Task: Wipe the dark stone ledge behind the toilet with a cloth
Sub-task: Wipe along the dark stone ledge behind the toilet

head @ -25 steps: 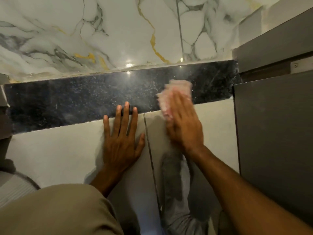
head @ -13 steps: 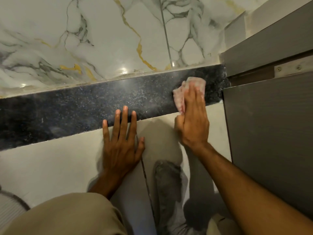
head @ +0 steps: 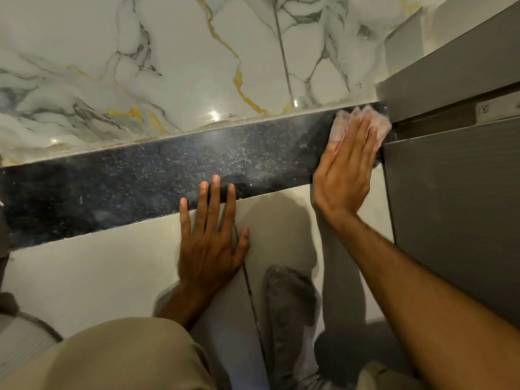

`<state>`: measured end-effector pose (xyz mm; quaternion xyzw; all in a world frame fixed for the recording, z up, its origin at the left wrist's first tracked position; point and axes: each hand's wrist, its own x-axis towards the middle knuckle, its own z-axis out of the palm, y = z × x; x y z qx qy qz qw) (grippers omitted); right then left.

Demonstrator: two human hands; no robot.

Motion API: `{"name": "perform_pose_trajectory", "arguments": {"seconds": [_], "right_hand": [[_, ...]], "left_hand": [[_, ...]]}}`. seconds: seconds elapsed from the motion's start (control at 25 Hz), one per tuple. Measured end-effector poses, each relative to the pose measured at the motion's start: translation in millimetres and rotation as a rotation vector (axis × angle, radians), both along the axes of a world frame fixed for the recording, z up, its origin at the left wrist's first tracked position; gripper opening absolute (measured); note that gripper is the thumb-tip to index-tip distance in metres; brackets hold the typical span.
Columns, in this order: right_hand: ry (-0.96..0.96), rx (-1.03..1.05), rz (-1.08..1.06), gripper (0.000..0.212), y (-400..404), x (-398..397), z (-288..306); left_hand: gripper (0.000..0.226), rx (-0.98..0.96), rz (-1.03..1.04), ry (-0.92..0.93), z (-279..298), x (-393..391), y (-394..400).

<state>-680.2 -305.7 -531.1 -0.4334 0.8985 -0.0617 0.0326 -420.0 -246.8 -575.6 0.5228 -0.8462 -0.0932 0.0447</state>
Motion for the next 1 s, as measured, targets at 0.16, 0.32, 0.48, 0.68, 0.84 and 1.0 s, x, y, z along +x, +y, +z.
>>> {"name": "perform_pose_trajectory", "arguments": {"seconds": [0.16, 0.32, 0.48, 0.68, 0.84, 1.0], "right_hand": [[0.057, 0.036, 0.563, 0.059, -12.6, 55.0, -9.7], [-0.097, 0.132, 0.545, 0.066, 53.8, 44.0, 12.5], [0.061, 0.064, 0.270, 0.069, -13.9, 50.6, -1.5], [-0.058, 0.055, 0.895, 0.063, -2.3, 113.2, -5.7], [0.001, 0.164, 1.186, 0.065, 29.2, 45.5, 13.2], [-0.007, 0.074, 0.820, 0.068, -39.6, 112.8, -5.0]], "left_hand": [[0.077, -0.016, 0.006, -0.002, -1.8, 0.4, -0.2], [0.078, -0.017, 0.004, 0.025, 5.7, 3.6, -0.2], [0.077, -0.021, 0.045, -0.009, 3.9, 23.3, 10.2], [0.079, -0.010, 0.221, -0.039, 6.0, 37.1, 29.4], [0.077, 0.017, 0.286, -0.020, 12.0, 49.3, 40.8], [0.077, 0.004, 0.370, -0.018, 7.9, 63.3, 45.7]]}}
